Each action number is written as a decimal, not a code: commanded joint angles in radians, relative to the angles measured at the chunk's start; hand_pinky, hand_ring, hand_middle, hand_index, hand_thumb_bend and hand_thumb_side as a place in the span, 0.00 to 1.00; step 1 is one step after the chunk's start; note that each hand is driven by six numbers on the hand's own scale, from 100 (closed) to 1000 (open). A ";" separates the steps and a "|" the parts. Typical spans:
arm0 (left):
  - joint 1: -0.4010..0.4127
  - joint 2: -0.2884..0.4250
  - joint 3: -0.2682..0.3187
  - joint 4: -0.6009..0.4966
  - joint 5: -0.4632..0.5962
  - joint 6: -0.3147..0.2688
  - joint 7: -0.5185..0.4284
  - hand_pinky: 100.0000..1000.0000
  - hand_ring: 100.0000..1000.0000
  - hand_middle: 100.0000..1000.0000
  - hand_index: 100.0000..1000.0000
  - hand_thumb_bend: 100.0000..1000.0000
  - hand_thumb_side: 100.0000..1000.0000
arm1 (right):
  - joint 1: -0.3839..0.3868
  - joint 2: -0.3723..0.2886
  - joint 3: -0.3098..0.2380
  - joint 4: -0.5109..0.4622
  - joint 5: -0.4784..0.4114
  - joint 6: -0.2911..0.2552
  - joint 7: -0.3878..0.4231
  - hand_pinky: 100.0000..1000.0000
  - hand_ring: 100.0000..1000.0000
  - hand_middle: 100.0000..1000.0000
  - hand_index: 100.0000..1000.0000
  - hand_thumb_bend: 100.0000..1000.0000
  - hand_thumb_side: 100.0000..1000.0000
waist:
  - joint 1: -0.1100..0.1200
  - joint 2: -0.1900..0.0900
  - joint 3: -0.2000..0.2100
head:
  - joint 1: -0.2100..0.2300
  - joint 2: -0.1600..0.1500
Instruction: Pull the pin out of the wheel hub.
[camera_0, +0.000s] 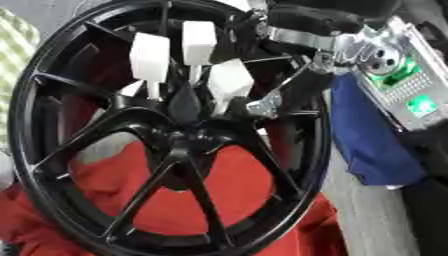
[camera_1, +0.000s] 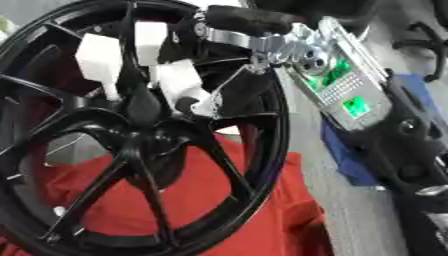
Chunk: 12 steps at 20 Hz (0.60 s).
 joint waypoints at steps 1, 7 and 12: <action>-0.013 0.003 -0.005 -0.024 -0.002 -0.002 -0.005 0.64 0.50 0.43 0.70 0.00 0.92 | -0.004 -0.025 -0.012 -0.010 0.006 0.005 0.000 0.64 0.63 0.60 0.76 0.26 0.14 | 0.006 -0.015 0.001 | -0.005 -0.017; -0.015 0.002 -0.005 -0.025 -0.001 -0.002 -0.005 0.64 0.51 0.43 0.70 0.00 0.92 | -0.007 -0.027 -0.013 0.005 -0.005 0.002 0.009 0.64 0.62 0.59 0.75 0.24 0.12 | 0.006 -0.013 0.002 | -0.010 -0.022; -0.017 0.000 -0.006 -0.026 -0.001 -0.002 -0.007 0.64 0.51 0.43 0.70 0.00 0.92 | -0.011 -0.026 -0.012 0.020 -0.009 0.003 0.011 0.63 0.62 0.59 0.75 0.23 0.12 | 0.005 -0.012 0.004 | -0.014 -0.026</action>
